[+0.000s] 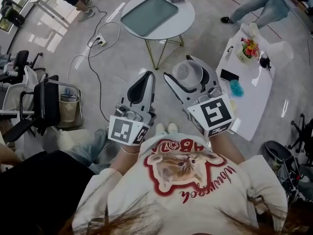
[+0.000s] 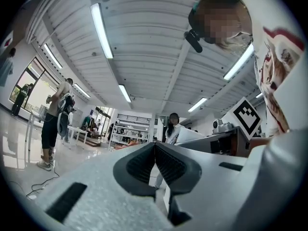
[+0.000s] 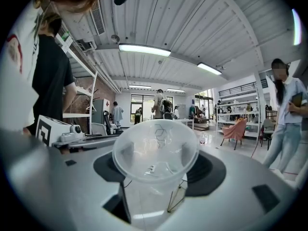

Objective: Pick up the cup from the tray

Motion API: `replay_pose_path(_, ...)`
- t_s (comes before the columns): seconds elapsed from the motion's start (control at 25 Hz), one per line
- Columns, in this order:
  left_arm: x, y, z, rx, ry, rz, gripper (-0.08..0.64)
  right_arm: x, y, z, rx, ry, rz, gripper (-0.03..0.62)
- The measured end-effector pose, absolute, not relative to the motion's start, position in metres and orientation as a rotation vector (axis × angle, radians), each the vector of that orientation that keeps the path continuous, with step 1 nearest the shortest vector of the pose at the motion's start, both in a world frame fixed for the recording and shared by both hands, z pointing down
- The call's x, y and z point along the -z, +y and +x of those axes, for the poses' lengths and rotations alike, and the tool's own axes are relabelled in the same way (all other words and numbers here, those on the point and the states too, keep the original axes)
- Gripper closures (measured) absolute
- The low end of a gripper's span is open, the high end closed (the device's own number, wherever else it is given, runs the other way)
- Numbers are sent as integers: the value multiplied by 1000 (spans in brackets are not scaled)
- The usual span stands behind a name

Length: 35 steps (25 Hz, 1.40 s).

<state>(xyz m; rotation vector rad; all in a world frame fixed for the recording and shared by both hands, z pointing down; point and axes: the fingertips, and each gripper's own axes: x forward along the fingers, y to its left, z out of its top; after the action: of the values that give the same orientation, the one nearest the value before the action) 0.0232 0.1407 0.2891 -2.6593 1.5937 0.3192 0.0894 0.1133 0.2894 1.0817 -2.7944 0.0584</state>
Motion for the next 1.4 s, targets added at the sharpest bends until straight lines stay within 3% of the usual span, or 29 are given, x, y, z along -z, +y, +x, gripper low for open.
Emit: replay_pose_path(1.4, -290, 157, 20, -340, 1549, -2712, 546, -288, 132, 82, -57, -2760, 1153, 267)
